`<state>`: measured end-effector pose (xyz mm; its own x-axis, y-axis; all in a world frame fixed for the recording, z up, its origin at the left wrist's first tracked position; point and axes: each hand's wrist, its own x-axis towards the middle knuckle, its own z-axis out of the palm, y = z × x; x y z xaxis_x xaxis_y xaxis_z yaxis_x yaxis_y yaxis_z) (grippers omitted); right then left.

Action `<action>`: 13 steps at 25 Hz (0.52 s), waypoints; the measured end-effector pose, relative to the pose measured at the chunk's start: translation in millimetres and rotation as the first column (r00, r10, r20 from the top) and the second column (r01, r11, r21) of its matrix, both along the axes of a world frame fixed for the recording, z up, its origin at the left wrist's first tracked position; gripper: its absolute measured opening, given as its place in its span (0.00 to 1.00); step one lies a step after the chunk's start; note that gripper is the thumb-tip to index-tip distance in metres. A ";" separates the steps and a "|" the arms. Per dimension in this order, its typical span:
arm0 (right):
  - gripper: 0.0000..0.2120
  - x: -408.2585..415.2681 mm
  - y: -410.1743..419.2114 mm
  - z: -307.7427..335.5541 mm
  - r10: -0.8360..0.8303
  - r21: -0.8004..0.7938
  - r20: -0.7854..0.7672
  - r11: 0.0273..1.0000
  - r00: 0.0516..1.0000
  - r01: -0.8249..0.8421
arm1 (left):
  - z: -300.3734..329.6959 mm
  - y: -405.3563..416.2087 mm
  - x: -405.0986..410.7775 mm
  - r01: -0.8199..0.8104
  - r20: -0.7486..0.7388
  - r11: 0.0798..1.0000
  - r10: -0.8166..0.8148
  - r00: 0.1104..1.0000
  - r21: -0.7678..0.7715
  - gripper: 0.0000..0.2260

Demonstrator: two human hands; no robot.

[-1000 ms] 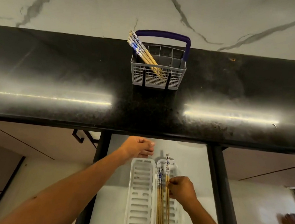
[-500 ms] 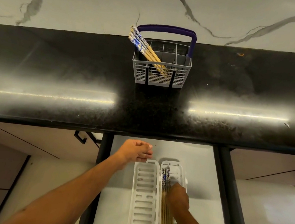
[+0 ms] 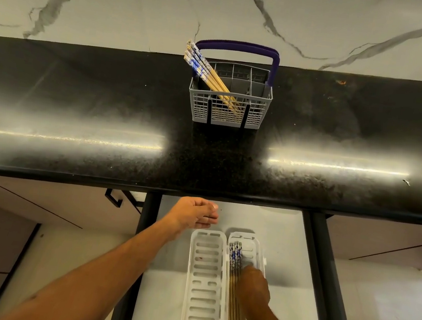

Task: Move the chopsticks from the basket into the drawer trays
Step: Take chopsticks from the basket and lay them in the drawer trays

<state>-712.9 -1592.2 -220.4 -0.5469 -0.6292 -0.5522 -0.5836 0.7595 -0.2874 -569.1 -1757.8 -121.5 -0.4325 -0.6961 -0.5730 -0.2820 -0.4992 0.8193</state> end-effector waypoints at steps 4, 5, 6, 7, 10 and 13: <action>0.11 2.8 2.4 4.9 0.048 0.033 -0.021 0.998 0.999 -0.048 | -0.4 2.1 2.7 -0.010 -0.003 1.000 0.010 1.000 0.013 0.12; 0.12 3.2 4.2 6.5 0.076 0.031 -0.031 0.997 0.997 -0.075 | -0.3 2.7 3.5 -0.011 0.000 1.000 0.011 1.000 0.011 0.12; 0.13 3.7 5.8 9.5 0.105 0.022 -0.046 0.994 0.993 -0.104 | 0.2 3.2 4.2 -0.012 0.004 1.000 0.012 1.000 0.006 0.12; 0.14 4.3 6.5 14.5 0.135 0.011 -0.064 0.991 0.989 -0.135 | 1.2 3.0 4.3 -0.014 0.005 1.000 0.014 1.000 0.000 0.12; 0.11 0.8 2.0 38.1 0.196 -0.008 -0.068 0.980 0.978 -0.197 | 7.1 2.3 5.4 -0.023 -0.003 0.999 0.023 1.000 -0.022 0.10; 0.07 -9.7 -16.1 80.5 0.253 -0.059 -0.089 0.964 0.963 -0.259 | 15.6 -0.6 7.8 -0.039 -0.021 0.999 0.038 0.999 -0.038 0.10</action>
